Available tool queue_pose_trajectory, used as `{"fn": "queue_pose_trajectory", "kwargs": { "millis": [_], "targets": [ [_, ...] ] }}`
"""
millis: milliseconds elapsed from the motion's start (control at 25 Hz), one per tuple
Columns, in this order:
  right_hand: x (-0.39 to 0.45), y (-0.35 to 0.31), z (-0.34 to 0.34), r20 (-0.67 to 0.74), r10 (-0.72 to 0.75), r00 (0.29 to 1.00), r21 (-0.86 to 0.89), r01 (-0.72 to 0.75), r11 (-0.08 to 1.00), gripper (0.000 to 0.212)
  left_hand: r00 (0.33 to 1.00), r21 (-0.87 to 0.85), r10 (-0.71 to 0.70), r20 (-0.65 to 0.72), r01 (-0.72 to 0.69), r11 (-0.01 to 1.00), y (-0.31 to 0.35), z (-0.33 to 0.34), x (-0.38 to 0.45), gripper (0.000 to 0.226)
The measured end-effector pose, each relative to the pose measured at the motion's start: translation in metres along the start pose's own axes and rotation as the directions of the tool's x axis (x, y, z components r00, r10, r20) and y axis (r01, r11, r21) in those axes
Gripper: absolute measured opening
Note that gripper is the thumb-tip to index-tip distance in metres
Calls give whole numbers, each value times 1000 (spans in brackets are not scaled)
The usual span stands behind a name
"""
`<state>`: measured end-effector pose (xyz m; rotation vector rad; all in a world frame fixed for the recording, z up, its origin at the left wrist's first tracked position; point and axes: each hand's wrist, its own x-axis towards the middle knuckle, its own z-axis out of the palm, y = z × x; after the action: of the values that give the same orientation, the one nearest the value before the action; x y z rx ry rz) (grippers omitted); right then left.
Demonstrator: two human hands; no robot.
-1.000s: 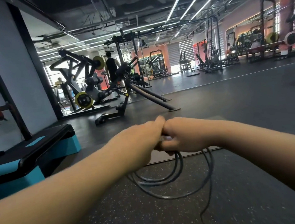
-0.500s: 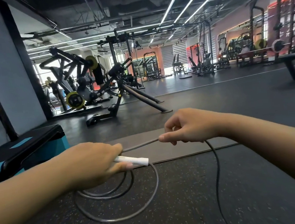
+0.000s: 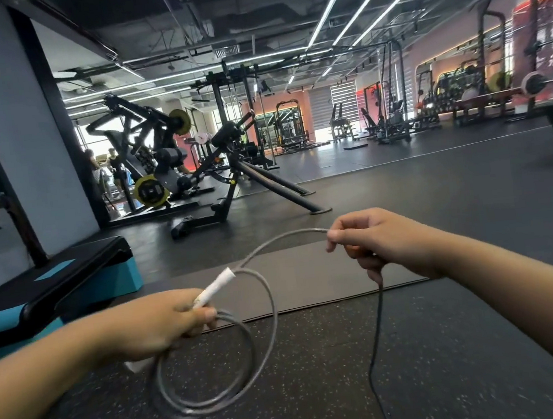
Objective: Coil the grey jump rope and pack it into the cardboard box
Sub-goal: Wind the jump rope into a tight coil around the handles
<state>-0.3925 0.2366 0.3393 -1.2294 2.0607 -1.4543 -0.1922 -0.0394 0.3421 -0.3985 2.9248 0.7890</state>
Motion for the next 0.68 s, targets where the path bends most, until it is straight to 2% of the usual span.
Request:
{"fn": "queue_pose_trajectory", "kwargs": {
  "millis": [40,80,120,200,280,360,440,520,560,640,680],
  "targets": [
    [2,3,4,-52,-30,998,25,31,999,29,999,-314,-5,-36,-6,949,-1,6,3,31],
    [4,7,8,-103,-49,993,32,52,998,29,996,-546,-8,-93,-44,837,-1,13,5,35],
    [5,11,12,-149,-58,987,30,63,998,28,987,-692,-16,-158,-99,716,2,20,7,35],
    [8,20,25,-203,-41,978,82,59,995,27,965,-859,-17,-260,-223,460,19,39,9,26],
    [7,27,43,-173,21,985,348,41,936,36,935,-921,-55,-351,-334,199,47,55,10,23],
    [4,33,63,-113,28,993,595,45,803,55,893,-904,-145,-427,-428,24,77,63,13,28],
    [4,39,82,-140,49,989,625,50,779,68,853,-855,-211,-478,-506,-110,100,65,18,27],
    [2,42,97,-161,141,977,680,7,733,85,819,-806,-239,-522,-565,-177,114,63,25,23],
    [1,45,103,-125,207,970,711,-57,700,92,806,-788,-242,-539,-585,-193,118,61,28,21],
    [-4,48,112,41,279,959,706,-225,671,92,787,-759,-234,-571,-614,-214,122,58,31,21],
    [-6,48,115,110,271,956,694,-269,668,85,779,-748,-223,-586,-626,-221,125,57,30,22]
  ]
}}
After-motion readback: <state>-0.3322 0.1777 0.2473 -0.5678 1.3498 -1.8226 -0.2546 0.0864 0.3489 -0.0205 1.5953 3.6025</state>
